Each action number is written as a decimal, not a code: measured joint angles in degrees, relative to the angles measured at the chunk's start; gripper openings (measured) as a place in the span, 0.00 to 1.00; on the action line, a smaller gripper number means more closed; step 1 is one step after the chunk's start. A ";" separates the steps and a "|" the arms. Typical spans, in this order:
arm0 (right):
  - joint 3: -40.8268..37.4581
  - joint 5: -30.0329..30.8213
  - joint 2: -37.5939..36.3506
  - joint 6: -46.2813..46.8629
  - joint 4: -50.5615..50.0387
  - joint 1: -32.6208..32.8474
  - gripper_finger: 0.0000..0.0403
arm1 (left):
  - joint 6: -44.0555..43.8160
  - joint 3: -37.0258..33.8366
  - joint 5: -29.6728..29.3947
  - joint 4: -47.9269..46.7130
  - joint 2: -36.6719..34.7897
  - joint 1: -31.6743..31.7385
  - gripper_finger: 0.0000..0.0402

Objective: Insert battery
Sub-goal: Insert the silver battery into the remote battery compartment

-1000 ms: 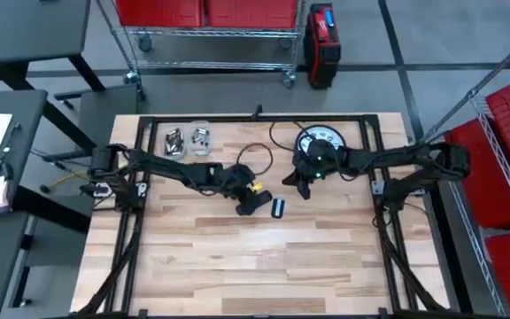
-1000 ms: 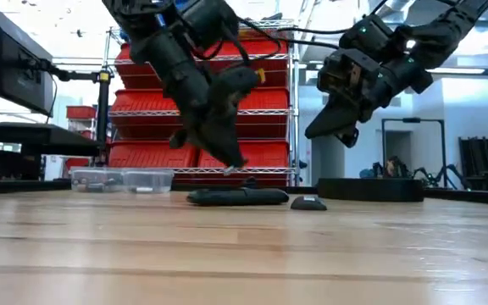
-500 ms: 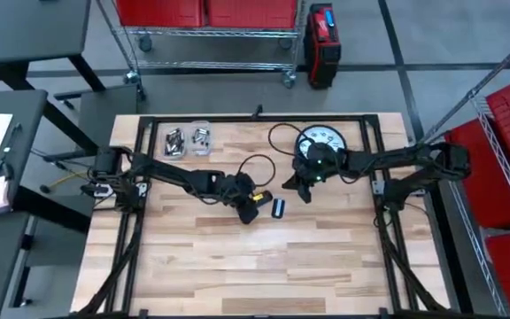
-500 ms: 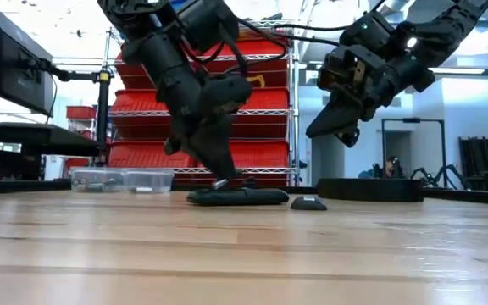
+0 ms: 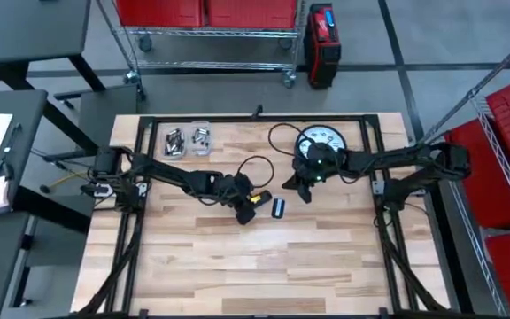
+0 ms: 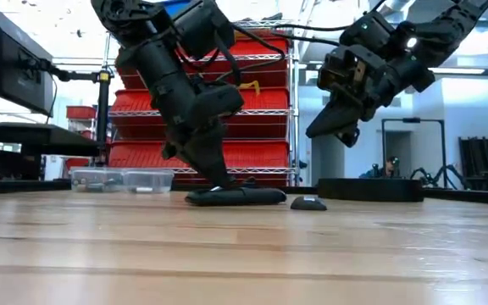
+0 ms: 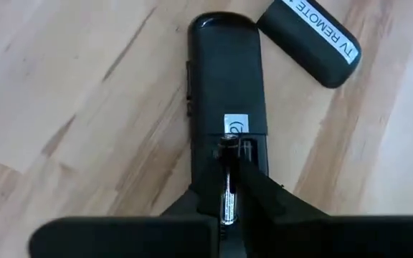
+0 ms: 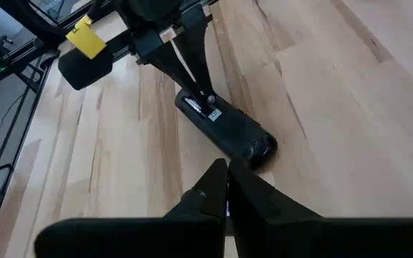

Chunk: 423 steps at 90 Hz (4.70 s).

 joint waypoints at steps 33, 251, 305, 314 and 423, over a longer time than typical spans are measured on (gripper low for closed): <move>0.00 0.00 0.00 0.01 -0.02 0.00 0.00 | 2.23 0.00 1.17 -2.02 0.00 -0.45 0.00; 21.16 -3.76 30.04 -26.05 3.29 5.81 0.00 | -20.90 -14.24 -15.13 6.85 -9.27 -11.56 0.12; 22.23 -3.63 33.73 -26.03 5.36 6.21 0.00 | -21.16 -14.05 -13.52 7.28 -4.90 -11.85 0.12; 22.32 -3.58 33.79 -26.08 5.35 6.30 0.00 | -20.77 -14.05 -13.69 7.45 -4.85 -11.85 0.12; 24.00 -3.21 35.54 -26.28 4.81 7.86 0.00 | -20.24 -14.16 -13.86 8.04 -4.70 -11.72 0.12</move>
